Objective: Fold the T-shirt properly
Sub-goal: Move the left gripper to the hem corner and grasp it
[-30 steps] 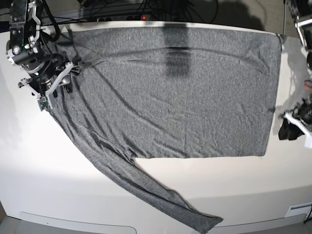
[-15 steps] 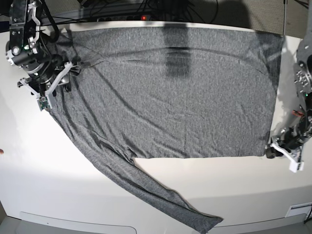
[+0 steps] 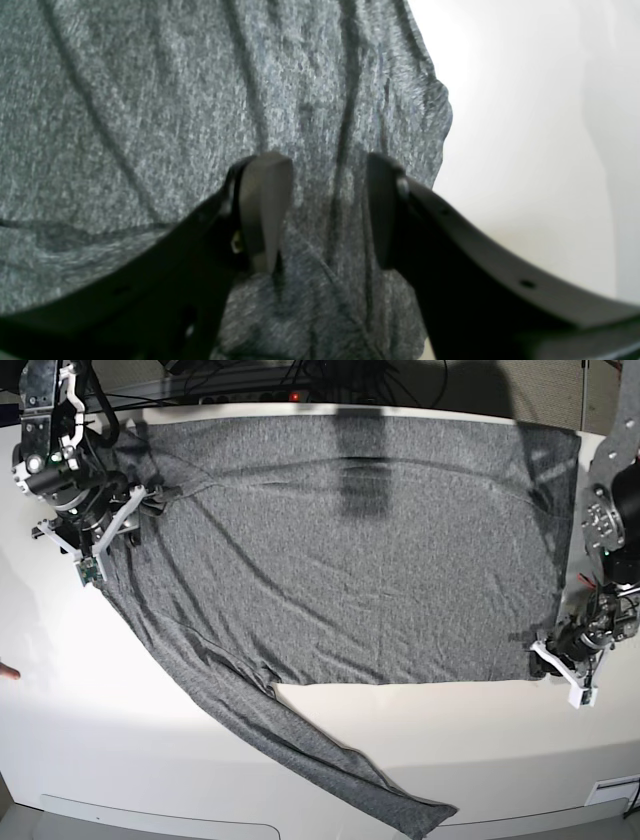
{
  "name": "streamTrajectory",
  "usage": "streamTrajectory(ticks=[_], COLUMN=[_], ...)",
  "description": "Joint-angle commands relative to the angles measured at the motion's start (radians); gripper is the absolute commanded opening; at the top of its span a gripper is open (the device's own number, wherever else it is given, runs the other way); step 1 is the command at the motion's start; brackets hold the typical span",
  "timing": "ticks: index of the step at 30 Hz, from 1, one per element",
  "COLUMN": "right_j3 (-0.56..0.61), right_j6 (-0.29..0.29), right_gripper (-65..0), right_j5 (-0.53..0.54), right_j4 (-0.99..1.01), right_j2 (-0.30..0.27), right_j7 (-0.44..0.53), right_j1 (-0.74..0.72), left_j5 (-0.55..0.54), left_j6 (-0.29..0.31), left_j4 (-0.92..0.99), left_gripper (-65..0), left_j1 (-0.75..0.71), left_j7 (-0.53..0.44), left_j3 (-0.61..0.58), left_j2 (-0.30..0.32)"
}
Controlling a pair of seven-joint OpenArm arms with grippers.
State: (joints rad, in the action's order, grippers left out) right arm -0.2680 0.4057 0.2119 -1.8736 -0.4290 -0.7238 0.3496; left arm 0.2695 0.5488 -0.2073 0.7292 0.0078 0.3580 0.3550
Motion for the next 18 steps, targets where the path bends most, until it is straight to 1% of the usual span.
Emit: streamTrajectory(ticks=[1,7,15,16,17,18], right_j3=[-0.007,-0.007,-0.007,-0.007,-0.007,-0.007], right_j6=[0.003,0.003,0.003,0.003,0.003,0.003], right_gripper=[-36.6,-36.6,-36.6,-36.6,-36.6,-36.6], right_j5=[-0.002,-0.002,-0.002,-0.002,-0.002,-0.002], right_j4=[-0.015,-0.015,-0.015,-0.015,-0.015,-0.015], right_j2=[-0.015,-0.014,-0.014,-0.014,-0.014,-0.014], right_j7=[0.016,0.016,0.016,0.016,0.016,0.017], right_j1=[-0.006,-0.006,-0.006,-0.006,-0.006,-0.006], left_j5=[-0.009,-0.005,-0.008,-0.010,-0.010,-0.015], left_j6=[-0.002,-0.003,-0.002,0.006,0.027,0.063], left_j4=[-0.016,-0.015,-0.015,-0.015,-0.015,-0.015], left_gripper=[-42.5,-42.8,-43.5,-43.5,-43.5,-43.5], left_j1=[0.035,0.015,-0.055,-0.059,-0.062,-0.062], left_j7=[-0.020,-0.019,-0.031,-0.031,-0.028,-0.024], left_j3=[0.000,0.000,0.000,0.000,0.000,0.000], left_j2=[0.017,0.016,-0.006,-0.008,-0.008,-0.009])
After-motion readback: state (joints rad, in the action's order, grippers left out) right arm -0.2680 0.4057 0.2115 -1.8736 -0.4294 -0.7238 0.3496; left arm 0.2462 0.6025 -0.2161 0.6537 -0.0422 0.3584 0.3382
